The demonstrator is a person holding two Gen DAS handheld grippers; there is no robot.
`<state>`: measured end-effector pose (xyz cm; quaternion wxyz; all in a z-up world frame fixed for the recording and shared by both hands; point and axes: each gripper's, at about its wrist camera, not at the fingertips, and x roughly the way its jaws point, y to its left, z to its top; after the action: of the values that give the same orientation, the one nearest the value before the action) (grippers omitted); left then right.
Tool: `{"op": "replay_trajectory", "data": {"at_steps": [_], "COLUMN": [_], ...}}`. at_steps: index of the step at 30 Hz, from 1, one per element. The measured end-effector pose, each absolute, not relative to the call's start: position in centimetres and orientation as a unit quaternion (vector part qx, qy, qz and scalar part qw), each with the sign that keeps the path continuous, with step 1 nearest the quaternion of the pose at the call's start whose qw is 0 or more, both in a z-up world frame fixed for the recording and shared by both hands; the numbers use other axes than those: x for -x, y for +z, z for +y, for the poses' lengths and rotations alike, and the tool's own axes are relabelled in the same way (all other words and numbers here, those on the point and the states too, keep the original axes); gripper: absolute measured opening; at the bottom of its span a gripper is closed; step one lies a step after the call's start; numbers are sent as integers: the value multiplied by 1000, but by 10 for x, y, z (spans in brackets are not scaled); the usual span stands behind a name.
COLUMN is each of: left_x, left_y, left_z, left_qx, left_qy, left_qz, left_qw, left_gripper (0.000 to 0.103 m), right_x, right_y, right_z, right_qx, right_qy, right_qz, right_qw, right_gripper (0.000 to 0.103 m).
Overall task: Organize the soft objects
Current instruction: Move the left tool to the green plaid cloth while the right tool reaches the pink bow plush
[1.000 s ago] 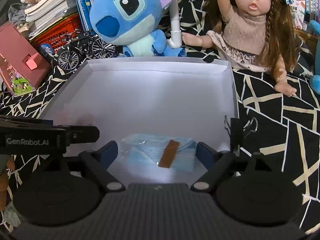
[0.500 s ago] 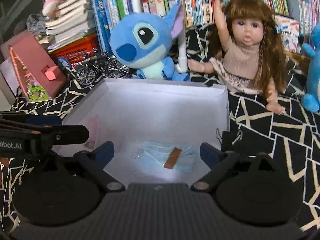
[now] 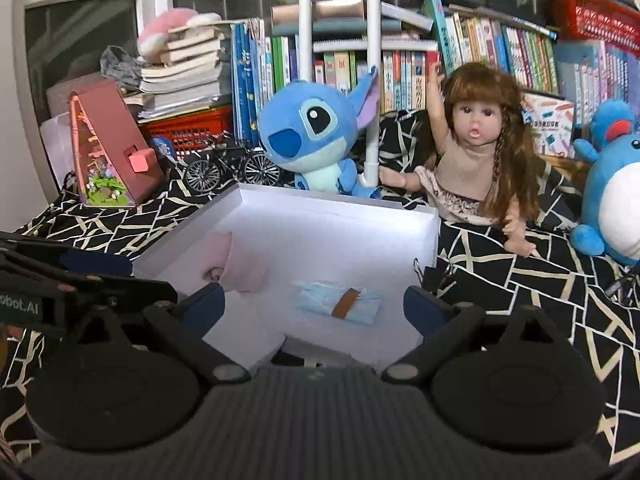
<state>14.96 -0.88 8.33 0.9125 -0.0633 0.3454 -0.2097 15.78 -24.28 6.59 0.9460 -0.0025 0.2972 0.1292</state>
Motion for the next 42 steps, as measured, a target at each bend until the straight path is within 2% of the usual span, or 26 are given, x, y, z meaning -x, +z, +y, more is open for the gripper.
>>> {"op": "replay_trajectory", "data": {"at_steps": [29,42], "left_x": [-59,-48], "left_y": [42,14], "left_z": [14,30], "left_qx": [6,-12], "left_qy": [-175,-142], "left_qz": [255,275], "left_qw": [951,951], "left_gripper": [87,87], "right_x": [-52,-19], "right_y": [36,24], "right_z": [-252,-262], "right_qx": [16,2], "right_qy": [104,90], "right_qz": [196,188], "right_qw": [975,978], "right_gripper": [100,101]}}
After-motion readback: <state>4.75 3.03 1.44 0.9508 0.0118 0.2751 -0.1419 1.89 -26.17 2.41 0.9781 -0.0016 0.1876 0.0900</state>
